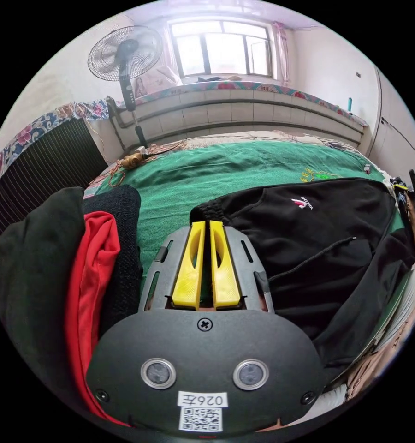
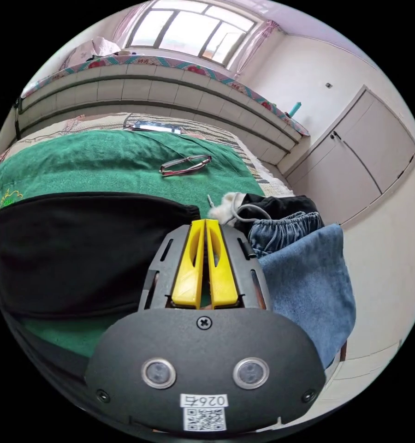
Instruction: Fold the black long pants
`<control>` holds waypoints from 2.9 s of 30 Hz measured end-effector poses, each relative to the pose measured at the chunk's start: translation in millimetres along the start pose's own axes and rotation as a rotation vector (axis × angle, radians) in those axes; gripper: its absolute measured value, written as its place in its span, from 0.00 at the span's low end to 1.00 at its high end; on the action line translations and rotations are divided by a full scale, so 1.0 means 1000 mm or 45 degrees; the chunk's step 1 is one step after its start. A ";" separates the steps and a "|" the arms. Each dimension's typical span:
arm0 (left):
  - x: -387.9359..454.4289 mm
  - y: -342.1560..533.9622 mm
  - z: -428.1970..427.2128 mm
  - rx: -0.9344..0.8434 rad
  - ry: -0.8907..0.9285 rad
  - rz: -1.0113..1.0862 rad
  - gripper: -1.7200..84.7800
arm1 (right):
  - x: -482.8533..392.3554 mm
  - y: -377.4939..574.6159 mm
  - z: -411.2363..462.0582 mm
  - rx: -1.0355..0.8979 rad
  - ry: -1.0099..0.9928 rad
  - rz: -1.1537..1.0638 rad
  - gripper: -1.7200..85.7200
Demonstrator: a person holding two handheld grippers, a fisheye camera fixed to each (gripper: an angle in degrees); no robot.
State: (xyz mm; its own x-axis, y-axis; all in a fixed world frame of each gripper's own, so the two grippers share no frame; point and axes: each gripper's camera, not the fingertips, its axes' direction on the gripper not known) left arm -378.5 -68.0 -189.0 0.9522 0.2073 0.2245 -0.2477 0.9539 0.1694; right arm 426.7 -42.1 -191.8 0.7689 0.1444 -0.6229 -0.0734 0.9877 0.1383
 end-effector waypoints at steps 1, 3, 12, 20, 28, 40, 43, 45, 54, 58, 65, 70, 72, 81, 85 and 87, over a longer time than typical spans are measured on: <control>0.006 0.002 -0.001 0.006 -0.009 0.027 0.02 | -0.002 0.004 -0.004 0.025 -0.055 -0.014 0.01; 0.023 0.006 0.021 -0.172 -0.134 0.105 0.02 | -0.018 0.016 0.002 -0.036 -0.221 -0.111 0.01; 0.021 0.062 -0.120 0.084 -0.018 0.055 0.02 | 0.003 0.094 -0.114 0.157 0.008 -0.085 0.00; 0.032 0.176 -0.249 0.365 0.281 0.039 0.12 | 0.046 0.285 -0.256 0.713 -0.328 0.058 0.01; 0.085 0.215 -0.256 0.100 0.238 0.284 0.15 | 0.035 0.377 -0.244 0.404 -0.325 -0.129 0.01; 0.139 0.217 -0.217 -0.227 0.249 0.349 0.10 | -0.025 0.406 -0.239 0.281 -0.093 -0.491 0.08; 0.142 0.221 -0.218 -0.191 0.156 0.333 0.10 | -0.045 0.401 -0.237 0.197 0.006 -0.629 0.10; 0.152 0.220 -0.217 -0.176 0.048 0.400 0.13 | -0.062 0.398 -0.234 0.140 0.116 -0.790 0.11; 0.209 0.208 -0.164 -0.413 -0.207 0.844 0.18 | -0.096 0.361 -0.225 0.055 0.222 -1.112 0.15; 0.200 0.193 -0.152 -0.450 -0.206 0.780 0.14 | -0.106 0.345 -0.206 -0.038 0.258 -1.198 0.15; 0.157 0.167 -0.168 -0.352 -0.080 0.608 0.07 | -0.092 0.315 -0.193 -0.100 0.308 -1.008 0.01; 0.112 0.150 -0.192 -0.180 0.048 0.395 0.06 | -0.056 0.305 -0.216 0.009 0.273 -0.710 0.00; 0.090 0.143 -0.199 -0.112 0.120 0.308 0.05 | -0.034 0.299 -0.230 0.087 0.195 -0.537 0.00; 0.048 0.072 -0.185 -0.047 0.193 0.235 0.04 | 0.020 0.215 -0.254 0.253 -0.125 -0.118 0.00; 0.029 0.014 -0.155 -0.095 0.236 0.208 0.03 | 0.011 0.134 -0.233 0.170 -0.138 -0.181 0.00; 0.017 -0.027 -0.122 -0.164 0.258 0.191 0.03 | 0.000 0.075 -0.200 0.050 -0.137 -0.226 0.00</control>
State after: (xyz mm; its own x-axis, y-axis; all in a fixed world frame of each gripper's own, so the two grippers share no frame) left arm -333.6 -63.9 -306.9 0.9261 0.3752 0.0391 -0.3762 0.9263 0.0227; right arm 294.0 43.7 -335.2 0.8312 -0.0415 -0.5544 0.0929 0.9936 0.0649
